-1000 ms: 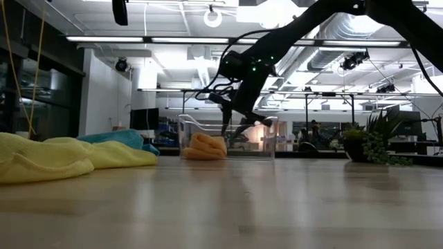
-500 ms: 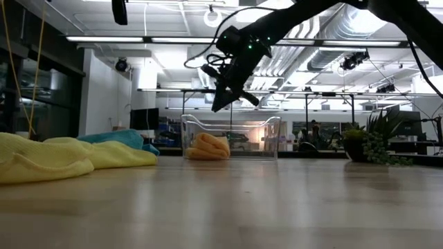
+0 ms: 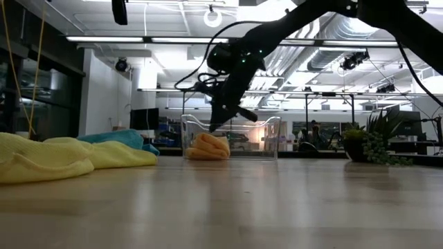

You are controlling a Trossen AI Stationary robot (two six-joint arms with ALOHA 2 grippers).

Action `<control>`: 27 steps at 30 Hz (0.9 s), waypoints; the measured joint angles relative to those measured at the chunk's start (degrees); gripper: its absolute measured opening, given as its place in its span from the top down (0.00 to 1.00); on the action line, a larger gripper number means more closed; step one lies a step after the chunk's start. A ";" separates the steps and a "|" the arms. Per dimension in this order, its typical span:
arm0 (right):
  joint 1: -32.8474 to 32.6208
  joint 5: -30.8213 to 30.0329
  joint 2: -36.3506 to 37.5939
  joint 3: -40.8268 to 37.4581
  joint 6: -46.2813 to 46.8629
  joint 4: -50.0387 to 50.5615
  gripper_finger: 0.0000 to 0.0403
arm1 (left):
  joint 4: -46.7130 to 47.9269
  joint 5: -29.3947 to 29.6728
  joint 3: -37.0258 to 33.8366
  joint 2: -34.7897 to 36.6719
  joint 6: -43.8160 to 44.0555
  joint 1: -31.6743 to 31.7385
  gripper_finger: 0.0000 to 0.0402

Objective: Fold microfiber towels
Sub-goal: Fold the right yellow microfiber towel

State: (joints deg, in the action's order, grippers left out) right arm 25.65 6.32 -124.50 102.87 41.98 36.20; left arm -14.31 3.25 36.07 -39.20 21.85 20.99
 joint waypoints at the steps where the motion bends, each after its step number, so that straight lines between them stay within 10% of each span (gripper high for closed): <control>1: 0.29 -0.30 0.87 0.00 -0.61 0.03 1.00 | 0.00 -0.02 0.00 0.00 -0.04 0.00 1.00; 14: -5.37 -12.72 23.47 -5.25 -27.71 13.43 1.00 | 6.10 -0.02 0.00 0.00 -0.51 -0.02 1.00; 27: -16.34 -12.76 60.59 -54.47 -20.94 -34.56 1.00 | 6.76 -0.02 0.00 -0.02 -6.91 -0.02 1.00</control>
State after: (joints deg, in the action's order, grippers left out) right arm 9.31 -6.44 -63.91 48.40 21.04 1.64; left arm -7.54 3.22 36.07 -39.22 14.94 20.97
